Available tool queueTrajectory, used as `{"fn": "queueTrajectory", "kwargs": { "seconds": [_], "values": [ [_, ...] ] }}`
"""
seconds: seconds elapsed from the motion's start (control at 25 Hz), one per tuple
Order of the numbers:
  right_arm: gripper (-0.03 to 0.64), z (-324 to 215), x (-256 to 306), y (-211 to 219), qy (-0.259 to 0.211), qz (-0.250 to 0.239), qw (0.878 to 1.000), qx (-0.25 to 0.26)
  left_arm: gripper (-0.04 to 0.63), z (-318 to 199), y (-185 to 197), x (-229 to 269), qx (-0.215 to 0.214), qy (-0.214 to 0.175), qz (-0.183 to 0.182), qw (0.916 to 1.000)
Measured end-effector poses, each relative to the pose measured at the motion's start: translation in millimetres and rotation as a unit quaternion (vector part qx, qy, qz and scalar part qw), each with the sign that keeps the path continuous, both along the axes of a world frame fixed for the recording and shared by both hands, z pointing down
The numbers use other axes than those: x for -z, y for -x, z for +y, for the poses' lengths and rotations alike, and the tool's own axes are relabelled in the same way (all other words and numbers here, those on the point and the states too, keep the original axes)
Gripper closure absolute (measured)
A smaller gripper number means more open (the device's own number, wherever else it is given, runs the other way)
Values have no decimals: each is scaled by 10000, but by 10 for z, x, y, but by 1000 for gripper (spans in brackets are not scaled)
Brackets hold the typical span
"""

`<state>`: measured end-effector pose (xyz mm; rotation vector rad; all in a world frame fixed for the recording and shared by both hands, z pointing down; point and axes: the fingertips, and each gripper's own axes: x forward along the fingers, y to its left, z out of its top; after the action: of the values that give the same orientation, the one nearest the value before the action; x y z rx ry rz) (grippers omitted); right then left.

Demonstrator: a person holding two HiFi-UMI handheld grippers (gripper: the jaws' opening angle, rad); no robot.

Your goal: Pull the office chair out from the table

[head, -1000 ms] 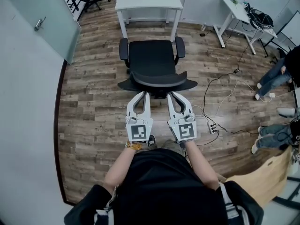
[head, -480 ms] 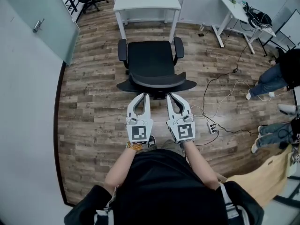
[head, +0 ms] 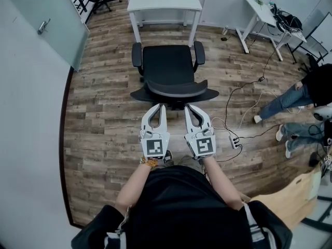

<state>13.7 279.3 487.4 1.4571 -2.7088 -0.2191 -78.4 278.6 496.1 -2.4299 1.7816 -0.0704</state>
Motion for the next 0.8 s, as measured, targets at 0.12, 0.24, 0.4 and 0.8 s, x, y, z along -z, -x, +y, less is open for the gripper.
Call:
{"fn": "queueTrajectory", "kwargs": {
  "seconds": [0.12, 0.24, 0.4, 0.8],
  "values": [
    [609, -4, -27, 6, -37, 40, 10000, 60, 574, -6, 2, -15, 40, 66, 36, 10000],
    [609, -16, -30, -28, 12, 24, 10000, 15, 574, 0, -29, -26, 11, 14, -15, 10000],
    [609, -22, -48, -50, 6, 29, 10000, 31, 574, 5, -46, -44, 34, 71, 2, 10000],
    [609, -47, -134, -69, 59, 77, 9999, 81, 575, -37, -53, -55, 22, 33, -81, 10000]
  ]
}}
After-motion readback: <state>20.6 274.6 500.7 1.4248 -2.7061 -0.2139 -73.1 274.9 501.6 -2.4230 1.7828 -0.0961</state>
